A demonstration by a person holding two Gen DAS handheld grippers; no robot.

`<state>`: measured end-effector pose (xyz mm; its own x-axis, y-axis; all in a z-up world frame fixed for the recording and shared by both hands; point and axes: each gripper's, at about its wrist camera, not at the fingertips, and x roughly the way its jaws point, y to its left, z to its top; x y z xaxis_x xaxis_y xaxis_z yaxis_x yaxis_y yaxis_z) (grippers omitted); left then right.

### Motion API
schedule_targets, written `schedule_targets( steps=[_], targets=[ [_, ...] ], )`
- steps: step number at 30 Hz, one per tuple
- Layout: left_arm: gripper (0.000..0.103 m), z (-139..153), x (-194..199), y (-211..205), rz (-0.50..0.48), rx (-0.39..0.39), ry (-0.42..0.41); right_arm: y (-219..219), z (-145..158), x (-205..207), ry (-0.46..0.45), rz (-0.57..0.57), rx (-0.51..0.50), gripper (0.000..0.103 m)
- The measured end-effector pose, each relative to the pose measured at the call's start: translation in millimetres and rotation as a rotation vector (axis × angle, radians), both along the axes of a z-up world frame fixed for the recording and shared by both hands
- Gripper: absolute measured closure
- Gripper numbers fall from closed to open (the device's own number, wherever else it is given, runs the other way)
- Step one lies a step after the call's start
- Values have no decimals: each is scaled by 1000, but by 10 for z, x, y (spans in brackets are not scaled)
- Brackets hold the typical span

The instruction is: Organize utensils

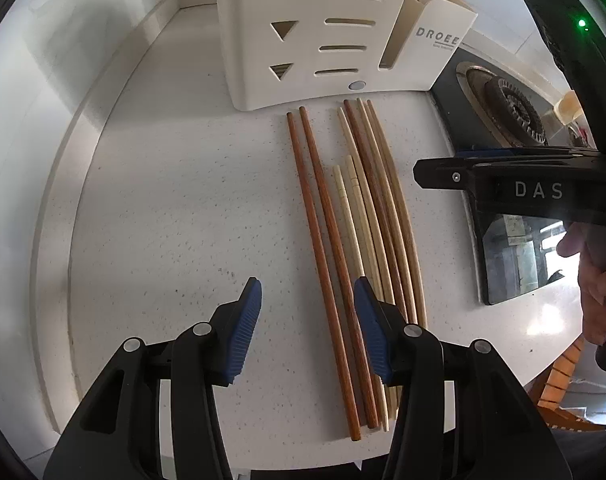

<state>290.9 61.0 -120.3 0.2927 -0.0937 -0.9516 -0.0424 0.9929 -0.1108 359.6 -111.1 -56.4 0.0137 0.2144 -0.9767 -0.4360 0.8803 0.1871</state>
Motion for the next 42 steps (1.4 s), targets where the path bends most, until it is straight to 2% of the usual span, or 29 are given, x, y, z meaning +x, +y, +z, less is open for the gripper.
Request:
schedule_targets(
  steps=[4,22,42],
  targets=[
    [55,-58,15,6,6,4,26,37,-55,21,20,-7,-6,48],
    [55,-149,46,-30,-24,25,49,214,-253,-57,65,-25,-38,50],
    [52,-173,171,-212,-76,70,94,571,-359,33,79,-15,-161,51]
  ],
)
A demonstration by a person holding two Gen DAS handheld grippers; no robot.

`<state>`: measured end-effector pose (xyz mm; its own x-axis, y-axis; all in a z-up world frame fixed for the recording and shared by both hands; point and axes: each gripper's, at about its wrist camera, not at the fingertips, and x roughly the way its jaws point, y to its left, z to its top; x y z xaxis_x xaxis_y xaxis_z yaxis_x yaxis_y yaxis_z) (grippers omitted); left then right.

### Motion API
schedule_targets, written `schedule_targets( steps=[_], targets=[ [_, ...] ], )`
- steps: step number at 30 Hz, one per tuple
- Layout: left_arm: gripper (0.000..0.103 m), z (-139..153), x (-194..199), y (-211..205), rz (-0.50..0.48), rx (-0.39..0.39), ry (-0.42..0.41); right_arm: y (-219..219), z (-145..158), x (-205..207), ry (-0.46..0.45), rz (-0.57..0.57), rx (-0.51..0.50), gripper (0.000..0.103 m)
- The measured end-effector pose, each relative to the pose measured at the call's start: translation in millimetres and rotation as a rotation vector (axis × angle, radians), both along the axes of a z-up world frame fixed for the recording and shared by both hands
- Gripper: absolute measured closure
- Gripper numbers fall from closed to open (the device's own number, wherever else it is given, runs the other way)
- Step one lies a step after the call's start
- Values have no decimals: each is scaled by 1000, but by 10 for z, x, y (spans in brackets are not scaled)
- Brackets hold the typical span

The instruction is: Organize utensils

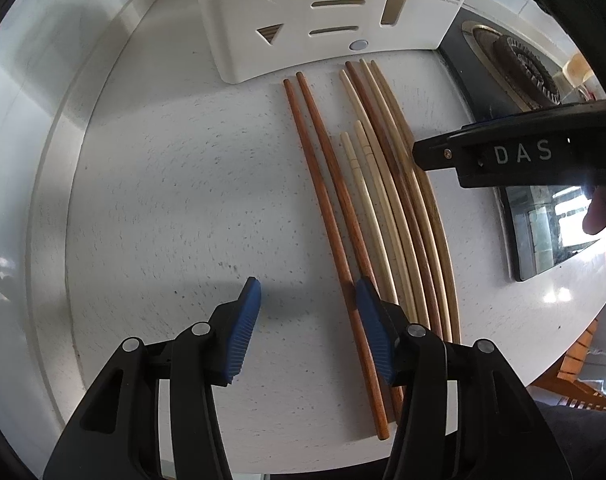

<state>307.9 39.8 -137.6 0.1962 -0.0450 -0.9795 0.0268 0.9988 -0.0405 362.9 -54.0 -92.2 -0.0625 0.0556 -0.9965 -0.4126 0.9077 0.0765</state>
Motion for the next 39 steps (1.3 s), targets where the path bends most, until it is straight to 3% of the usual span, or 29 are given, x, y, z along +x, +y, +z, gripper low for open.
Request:
schedule_targets(
  steps=[8,18,21,23,26,28,33,36,39],
  targets=[
    [52,-19,50,-19,9,7,38,151,-137,99,15,-10,-26,57],
    [52,-47,261,35,50,-4,152,189,-206,202,78,-65,-23,80],
    [52,-72,335,19,50,11,177,233,-235,225,83,-68,-33,82],
    [54,-84,374,-35,42,36,194,234,-238,222,89,-74,-36,92],
    [61,-97,425,-104,33,54,216,191,-270,271,115,-100,-22,93],
    [75,-94,465,-108,38,55,234,158,-309,325,126,-113,-19,94],
    [95,-100,541,-58,63,58,259,48,-338,379,127,-97,-32,94],
    [96,-102,569,55,75,23,261,-21,-245,357,127,-105,-28,94],
    [97,-102,555,127,60,34,256,-61,-142,253,126,-103,-21,95]
  ],
)
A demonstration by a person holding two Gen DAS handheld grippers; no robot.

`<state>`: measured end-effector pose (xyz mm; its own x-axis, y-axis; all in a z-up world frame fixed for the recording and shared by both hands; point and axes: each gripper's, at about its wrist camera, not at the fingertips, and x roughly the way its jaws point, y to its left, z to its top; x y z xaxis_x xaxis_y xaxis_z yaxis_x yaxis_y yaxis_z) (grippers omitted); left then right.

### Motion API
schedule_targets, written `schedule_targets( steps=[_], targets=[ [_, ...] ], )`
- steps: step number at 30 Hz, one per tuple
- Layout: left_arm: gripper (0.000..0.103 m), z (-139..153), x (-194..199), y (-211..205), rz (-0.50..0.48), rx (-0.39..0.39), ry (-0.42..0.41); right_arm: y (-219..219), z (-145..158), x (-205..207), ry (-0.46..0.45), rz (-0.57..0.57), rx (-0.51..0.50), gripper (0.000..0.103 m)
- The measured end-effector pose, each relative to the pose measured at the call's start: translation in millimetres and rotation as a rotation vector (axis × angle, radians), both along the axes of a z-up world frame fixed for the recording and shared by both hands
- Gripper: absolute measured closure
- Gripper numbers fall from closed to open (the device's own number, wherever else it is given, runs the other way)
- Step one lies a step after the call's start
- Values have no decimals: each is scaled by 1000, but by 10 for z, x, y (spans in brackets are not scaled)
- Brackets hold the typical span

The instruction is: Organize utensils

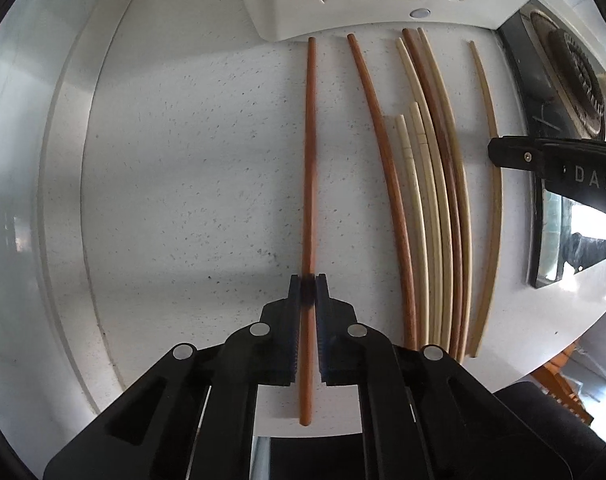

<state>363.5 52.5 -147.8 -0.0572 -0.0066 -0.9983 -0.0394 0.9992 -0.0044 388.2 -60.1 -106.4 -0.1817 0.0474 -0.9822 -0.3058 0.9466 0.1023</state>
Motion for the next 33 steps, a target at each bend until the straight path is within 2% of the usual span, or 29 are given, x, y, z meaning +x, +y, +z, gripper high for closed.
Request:
schedule_targets(
  steps=[12,19,27,33],
  targets=[
    [97,156,-357,-60,-17,-2,-62,5,55,-136,-37,57,14,97],
    [97,304,-570,-113,-12,-9,-126,2,235,-244,-106,100,19,97],
    [97,495,-750,31,13,-38,-210,-62,442,-365,-198,132,73,97],
    [97,671,-906,145,21,-39,-271,-151,683,-489,-258,128,159,97]
  ],
)
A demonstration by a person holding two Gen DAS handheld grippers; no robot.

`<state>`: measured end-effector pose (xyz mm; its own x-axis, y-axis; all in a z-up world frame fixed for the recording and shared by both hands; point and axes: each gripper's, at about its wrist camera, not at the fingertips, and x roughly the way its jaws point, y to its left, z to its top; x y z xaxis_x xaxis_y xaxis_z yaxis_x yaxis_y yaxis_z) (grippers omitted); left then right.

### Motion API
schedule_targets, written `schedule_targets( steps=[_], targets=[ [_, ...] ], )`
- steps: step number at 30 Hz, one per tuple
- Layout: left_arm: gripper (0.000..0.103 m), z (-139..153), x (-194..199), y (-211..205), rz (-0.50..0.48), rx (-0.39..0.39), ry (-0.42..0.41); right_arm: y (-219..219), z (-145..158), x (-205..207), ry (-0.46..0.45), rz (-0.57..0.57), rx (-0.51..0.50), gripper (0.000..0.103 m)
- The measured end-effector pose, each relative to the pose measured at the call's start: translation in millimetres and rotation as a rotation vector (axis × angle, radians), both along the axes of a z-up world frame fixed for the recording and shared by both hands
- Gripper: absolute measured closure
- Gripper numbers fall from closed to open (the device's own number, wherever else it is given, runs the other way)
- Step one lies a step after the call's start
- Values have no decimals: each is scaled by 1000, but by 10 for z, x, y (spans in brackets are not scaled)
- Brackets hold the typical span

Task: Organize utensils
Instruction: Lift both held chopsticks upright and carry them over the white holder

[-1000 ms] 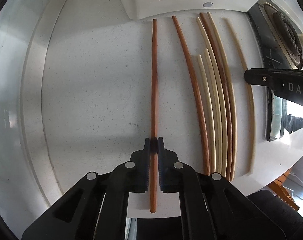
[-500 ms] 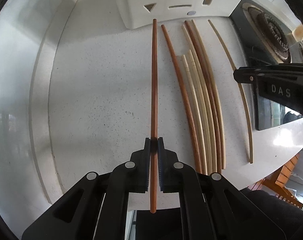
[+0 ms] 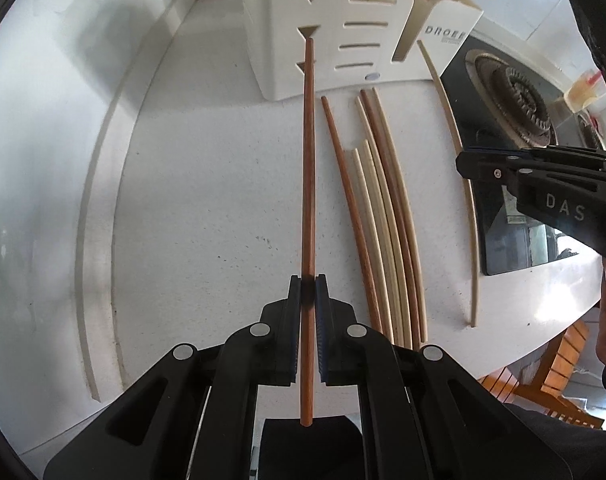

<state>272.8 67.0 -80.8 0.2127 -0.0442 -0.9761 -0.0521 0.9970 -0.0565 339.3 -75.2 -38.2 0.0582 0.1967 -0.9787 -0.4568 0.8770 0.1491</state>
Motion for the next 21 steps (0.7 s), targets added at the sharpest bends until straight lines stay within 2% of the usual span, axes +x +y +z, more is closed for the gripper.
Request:
schedule_targets(
  steps=[12,21],
  targets=[
    [97,221,-53,-4,12,18,-105,62,262,4,-104,54,85,97],
    [97,629,4,-77,-22,24,-255,23,486,99,-195,51,146,97]
  ],
)
